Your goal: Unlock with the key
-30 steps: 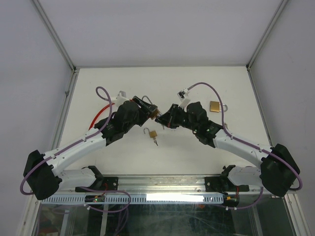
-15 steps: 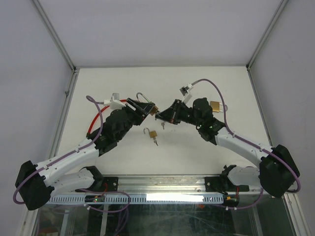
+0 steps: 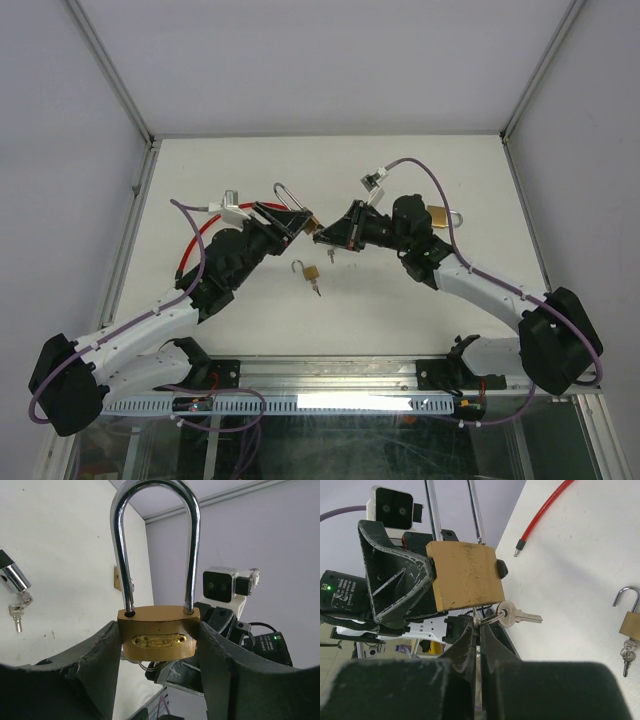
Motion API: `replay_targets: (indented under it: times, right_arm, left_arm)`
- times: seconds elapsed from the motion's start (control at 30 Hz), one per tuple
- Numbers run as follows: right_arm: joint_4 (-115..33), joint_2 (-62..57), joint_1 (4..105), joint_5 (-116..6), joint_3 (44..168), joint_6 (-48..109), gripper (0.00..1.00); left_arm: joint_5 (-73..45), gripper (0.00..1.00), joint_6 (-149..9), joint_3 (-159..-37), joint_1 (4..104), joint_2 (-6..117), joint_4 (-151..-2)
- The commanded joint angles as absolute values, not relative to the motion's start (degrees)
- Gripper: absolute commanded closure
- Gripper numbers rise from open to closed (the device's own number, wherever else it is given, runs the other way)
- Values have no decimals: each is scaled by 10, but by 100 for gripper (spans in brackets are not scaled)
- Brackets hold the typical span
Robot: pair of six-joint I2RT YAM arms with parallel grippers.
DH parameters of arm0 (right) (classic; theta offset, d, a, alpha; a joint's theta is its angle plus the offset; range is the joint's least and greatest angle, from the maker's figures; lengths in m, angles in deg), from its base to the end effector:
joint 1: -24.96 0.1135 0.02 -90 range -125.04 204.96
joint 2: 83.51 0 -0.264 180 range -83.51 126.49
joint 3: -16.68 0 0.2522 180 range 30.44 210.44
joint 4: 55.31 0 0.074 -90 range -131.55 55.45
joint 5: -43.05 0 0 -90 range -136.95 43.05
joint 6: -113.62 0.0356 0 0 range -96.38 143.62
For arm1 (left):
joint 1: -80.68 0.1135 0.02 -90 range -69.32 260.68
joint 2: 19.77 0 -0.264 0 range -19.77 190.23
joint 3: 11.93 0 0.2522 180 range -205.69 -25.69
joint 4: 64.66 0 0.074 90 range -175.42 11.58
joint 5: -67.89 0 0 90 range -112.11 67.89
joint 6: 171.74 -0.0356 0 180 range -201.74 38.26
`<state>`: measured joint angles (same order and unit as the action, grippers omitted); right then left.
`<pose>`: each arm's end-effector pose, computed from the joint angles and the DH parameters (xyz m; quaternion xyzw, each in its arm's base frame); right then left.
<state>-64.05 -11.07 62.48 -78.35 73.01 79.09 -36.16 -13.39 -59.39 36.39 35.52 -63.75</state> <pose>0.2157 0.1890 0.2818 -0.0637 0.7421 0.6009 0.2901 0.1687 -0.1525 0.2831 -0.2342 0.7097 -0.4969 0.4412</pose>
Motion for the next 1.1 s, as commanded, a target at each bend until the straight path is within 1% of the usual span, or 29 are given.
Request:
replay_targets:
  times: [0.0,0.07,0.23,0.3,0.37,0.5,0.7,0.83,0.97,1.07]
  right_arm:
    - [-682,-105,620,-778,765,788,99]
    - [-636,-116,620,-775,766,752,91]
    - [-517,-167,618,-758,757,659,62]
    - [-482,-193,614,-752,752,632,54]
    - [-449,-210,611,-743,753,615,49]
    - [-407,-220,610,-730,783,585,43]
    - [-409,-168,618,-741,845,569,38]
    - [-430,-128,632,-745,881,572,35]
    - [-417,-80,646,-736,922,573,32]
    - [-426,-61,650,-728,925,581,32]
  left_arm:
    - [-283,100,-144,-602,365,333,-597]
    - [-296,100,-182,-631,368,334,-661]
    - [-311,100,-275,-689,381,354,-792]
    - [-306,100,-306,-694,384,357,-819]
    - [-293,100,-341,-698,386,358,-837]
    - [-235,100,-418,-700,387,358,-843]
    - [-128,100,-528,-715,387,363,-845]
    - [-101,100,-548,-711,387,365,-845]
    - [-77,100,-548,-707,386,370,-841]
    - [-68,100,-550,-704,386,369,-831]
